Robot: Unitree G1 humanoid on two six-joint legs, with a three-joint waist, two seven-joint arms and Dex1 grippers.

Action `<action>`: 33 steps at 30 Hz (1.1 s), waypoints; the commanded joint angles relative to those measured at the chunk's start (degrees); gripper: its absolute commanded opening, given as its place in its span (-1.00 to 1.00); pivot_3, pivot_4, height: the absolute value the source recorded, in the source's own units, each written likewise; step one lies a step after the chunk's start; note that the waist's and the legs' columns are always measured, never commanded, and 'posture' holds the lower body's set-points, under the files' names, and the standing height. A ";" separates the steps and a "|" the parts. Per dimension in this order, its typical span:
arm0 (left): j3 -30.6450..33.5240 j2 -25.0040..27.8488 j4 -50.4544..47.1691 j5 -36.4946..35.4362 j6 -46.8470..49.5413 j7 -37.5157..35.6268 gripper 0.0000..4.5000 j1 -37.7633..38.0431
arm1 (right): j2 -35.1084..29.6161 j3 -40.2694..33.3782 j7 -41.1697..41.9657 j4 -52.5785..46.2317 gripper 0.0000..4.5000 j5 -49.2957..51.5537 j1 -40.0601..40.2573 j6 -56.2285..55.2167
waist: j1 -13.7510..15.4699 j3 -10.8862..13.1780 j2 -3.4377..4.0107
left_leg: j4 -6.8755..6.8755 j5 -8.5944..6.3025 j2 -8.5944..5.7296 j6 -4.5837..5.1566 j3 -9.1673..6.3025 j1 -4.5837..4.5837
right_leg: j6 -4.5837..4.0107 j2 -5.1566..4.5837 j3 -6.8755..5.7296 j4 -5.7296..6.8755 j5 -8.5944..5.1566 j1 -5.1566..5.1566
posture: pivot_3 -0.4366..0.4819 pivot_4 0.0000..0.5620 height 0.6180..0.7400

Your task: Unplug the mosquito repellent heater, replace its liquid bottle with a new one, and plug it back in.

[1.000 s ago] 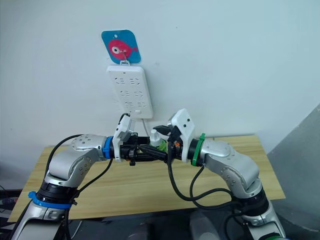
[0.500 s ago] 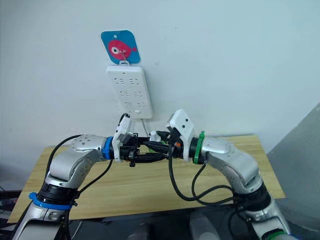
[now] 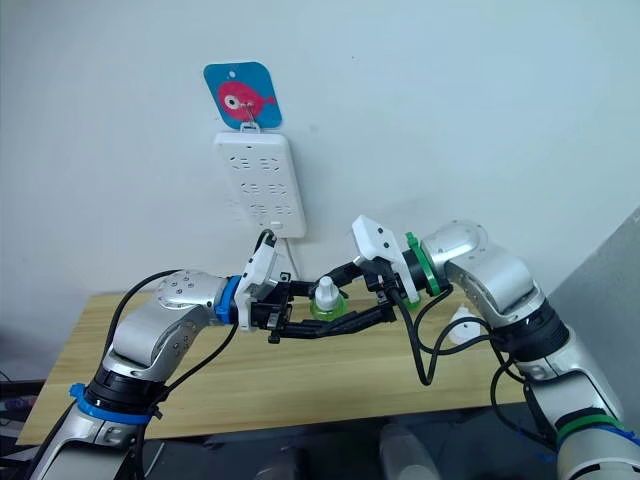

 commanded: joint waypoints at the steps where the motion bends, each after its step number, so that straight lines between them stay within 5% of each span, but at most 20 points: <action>1: 3.14 -1.57 -0.64 1.44 -1.93 5.57 0.04 0.66 | -0.45 -8.37 -11.08 -9.03 0.43 -0.29 7.34 1.88 | 0.15 -0.01 -0.02 | 0.01 0.00 0.01 0.00 -0.02 -0.01 | 0.00 -0.01 -0.01 0.00 0.00 0.01 | -0.45 -0.64 0.75; 6: 2.91 -3.92 -0.79 3.82 -4.71 9.41 0.04 2.55 | 2.18 -14.63 -26.33 -20.82 0.43 -0.57 18.39 6.28 | 0.27 -0.04 0.02 | 0.01 0.00 -0.05 0.00 -0.01 -0.10 | 0.01 -0.05 0.02 -0.04 0.00 -0.02 | -0.49 -0.63 0.75; 11: 2.27 -6.58 0.65 5.92 -7.74 11.92 0.04 3.27 | 9.58 -13.47 -38.59 -27.19 0.43 -0.03 22.55 11.35 | -0.28 -0.18 0.21 | 0.02 0.01 -0.04 0.00 0.12 0.07 | 0.00 0.18 0.15 0.00 0.00 0.03 | -0.55 -0.64 0.75; 21: 2.21 -9.10 2.88 8.11 -10.77 13.62 0.04 2.65 | 15.06 -8.39 -44.38 -23.10 0.43 -3.46 20.10 10.67 | -0.30 -0.28 0.33 | -0.01 0.02 -0.02 -0.01 0.11 0.23 | 0.07 0.39 0.17 -0.02 -0.04 0.14 | -0.54 -0.68 0.75; 24: 2.15 -9.15 2.26 8.12 -10.77 13.73 0.04 3.22 | 15.47 -7.80 -44.26 -21.60 0.18 -4.16 19.28 9.65 | -0.26 -0.30 0.33 | -0.01 0.02 -0.03 -0.01 0.10 0.23 | -0.02 0.39 0.16 -0.02 0.01 0.14 | -0.51 -0.70 0.75; 29: 2.52 -8.79 1.48 7.62 -10.60 13.66 0.04 3.71 | 15.01 -7.13 -42.51 -20.19 -0.55 -4.67 18.38 8.84 | -0.22 -0.37 0.34 | -0.01 0.02 -0.02 -0.01 0.09 0.23 | -0.03 0.39 0.15 -0.02 0.02 0.15 | -0.50 -0.71 0.75; 33: 2.73 -7.89 1.11 6.76 -9.79 12.38 0.04 3.83 | 13.00 -5.90 -37.72 -18.41 -0.54 -4.59 16.32 6.75 | -0.20 -0.42 0.33 | -0.01 0.02 -0.03 -0.01 0.09 0.23 | -0.04 0.39 0.15 -0.02 0.02 0.15 | -0.48 -0.73 0.75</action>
